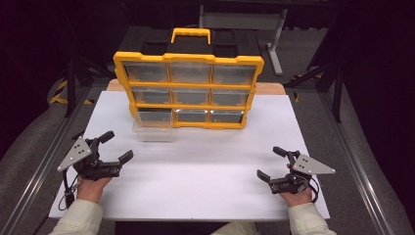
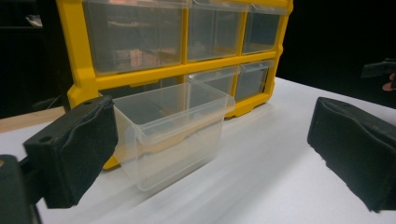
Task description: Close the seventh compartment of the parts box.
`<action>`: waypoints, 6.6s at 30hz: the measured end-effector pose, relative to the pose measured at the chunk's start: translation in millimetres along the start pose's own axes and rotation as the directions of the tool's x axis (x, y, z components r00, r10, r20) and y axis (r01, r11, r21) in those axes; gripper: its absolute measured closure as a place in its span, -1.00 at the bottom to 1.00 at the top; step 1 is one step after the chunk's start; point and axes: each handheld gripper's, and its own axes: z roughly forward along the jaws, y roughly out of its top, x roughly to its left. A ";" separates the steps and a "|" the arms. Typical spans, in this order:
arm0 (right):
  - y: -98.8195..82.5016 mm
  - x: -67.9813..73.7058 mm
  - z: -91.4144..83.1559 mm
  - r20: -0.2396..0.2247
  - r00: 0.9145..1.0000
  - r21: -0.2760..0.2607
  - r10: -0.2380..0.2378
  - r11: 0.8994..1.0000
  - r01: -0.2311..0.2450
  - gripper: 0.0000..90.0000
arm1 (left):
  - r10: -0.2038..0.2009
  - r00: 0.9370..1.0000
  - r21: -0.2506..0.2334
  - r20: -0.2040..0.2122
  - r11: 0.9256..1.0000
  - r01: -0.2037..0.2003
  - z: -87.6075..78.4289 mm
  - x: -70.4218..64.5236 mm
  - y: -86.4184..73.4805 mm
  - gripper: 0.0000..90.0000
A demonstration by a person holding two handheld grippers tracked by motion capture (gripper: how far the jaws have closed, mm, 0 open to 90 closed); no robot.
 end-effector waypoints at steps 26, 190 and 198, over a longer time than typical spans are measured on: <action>0.4 0.9 -4.6 0.000 1.000 -0.014 0.004 1.000 -0.004 -0.99 | -0.078 0.994 0.186 0.074 0.980 0.063 27.1 13.1 24.5 0.99; -1.6 -1.8 -0.3 -0.023 1.000 0.006 0.016 1.000 -0.016 -0.96 | -0.027 0.999 0.142 0.047 0.990 0.020 92.0 -4.2 49.9 -0.93; -1.3 -1.9 -0.4 -0.020 1.000 0.007 0.015 1.000 -0.015 -0.96 | -0.006 0.997 0.113 0.073 0.994 -0.002 68.5 -14.0 55.7 -0.99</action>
